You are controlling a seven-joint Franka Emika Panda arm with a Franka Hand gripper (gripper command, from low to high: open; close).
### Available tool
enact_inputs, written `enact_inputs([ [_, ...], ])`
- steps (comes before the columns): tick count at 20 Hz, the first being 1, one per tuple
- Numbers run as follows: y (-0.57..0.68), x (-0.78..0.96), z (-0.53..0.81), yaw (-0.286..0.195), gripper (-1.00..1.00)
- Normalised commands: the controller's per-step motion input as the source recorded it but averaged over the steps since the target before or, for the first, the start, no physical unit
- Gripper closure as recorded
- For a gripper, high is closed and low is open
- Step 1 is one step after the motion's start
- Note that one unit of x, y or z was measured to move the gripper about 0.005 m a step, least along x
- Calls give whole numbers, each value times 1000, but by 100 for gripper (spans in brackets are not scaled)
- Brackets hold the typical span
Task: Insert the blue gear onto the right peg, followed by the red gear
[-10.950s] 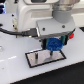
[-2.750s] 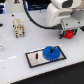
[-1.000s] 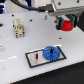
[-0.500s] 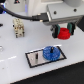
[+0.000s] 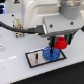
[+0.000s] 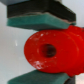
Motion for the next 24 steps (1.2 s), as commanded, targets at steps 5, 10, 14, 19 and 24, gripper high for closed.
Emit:
enact_inputs([
  [5, -153, 89, -100, 0, 100],
  [10, -123, 78, -29, 0, 100],
  [14, -44, 121, -115, 0, 100],
  [19, 2, 37, 108, 0, 100],
  [24, -48, 18, 132, 0, 100],
])
